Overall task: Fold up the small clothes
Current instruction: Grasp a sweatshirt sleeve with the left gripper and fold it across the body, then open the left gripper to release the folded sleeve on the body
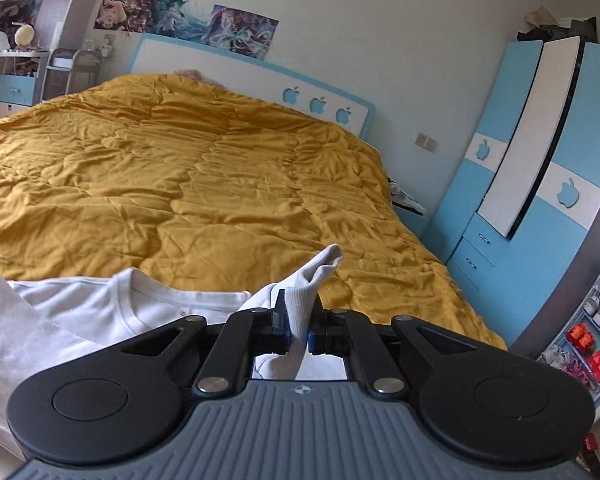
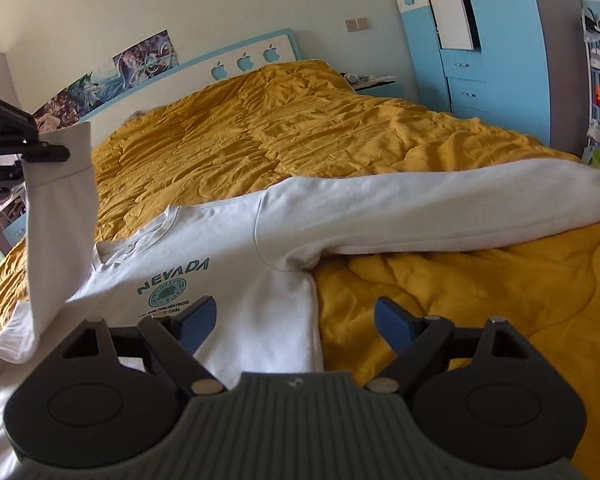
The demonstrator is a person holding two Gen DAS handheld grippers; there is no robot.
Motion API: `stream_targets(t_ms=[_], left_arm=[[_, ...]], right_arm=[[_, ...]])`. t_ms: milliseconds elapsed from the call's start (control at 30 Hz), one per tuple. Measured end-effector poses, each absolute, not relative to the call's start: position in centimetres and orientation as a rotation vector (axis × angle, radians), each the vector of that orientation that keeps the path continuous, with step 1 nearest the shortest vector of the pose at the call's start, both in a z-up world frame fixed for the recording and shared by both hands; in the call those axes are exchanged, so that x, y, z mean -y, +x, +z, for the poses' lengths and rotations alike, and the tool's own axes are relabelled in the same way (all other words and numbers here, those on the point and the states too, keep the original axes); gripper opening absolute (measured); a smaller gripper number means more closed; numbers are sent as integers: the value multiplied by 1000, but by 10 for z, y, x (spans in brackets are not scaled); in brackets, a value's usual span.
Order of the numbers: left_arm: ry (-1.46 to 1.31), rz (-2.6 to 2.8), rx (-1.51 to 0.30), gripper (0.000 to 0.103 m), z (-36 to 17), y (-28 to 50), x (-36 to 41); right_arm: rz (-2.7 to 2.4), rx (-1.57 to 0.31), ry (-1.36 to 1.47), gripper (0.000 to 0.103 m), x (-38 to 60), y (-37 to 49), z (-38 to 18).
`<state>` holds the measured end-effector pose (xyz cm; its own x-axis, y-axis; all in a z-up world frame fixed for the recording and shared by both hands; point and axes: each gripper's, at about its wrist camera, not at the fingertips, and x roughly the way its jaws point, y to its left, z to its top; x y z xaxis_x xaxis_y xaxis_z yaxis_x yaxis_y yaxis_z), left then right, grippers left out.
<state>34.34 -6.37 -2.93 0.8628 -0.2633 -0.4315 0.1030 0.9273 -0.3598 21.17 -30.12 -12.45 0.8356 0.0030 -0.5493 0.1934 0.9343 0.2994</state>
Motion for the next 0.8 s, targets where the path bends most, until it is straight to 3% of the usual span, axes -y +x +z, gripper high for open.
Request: stream_targets(t_ms=[167, 300, 400, 533, 800], left_arm=[[-304, -247, -551, 9, -53, 340, 116], [-227, -469, -660, 39, -68, 334, 140], [-269, -478, -679, 56, -79, 301, 121], [-264, -398, -653, 63, -81, 263, 72], [254, 41, -598, 67, -101, 220, -25]], right_arm=[[-113, -587, 441, 82, 315, 216, -130], [-116, -606, 476, 82, 318, 218, -135], [-127, -615, 501, 82, 321, 219, -138], [-133, -614, 498, 82, 320, 219, -139], [-76, -552, 524, 82, 315, 209, -132]])
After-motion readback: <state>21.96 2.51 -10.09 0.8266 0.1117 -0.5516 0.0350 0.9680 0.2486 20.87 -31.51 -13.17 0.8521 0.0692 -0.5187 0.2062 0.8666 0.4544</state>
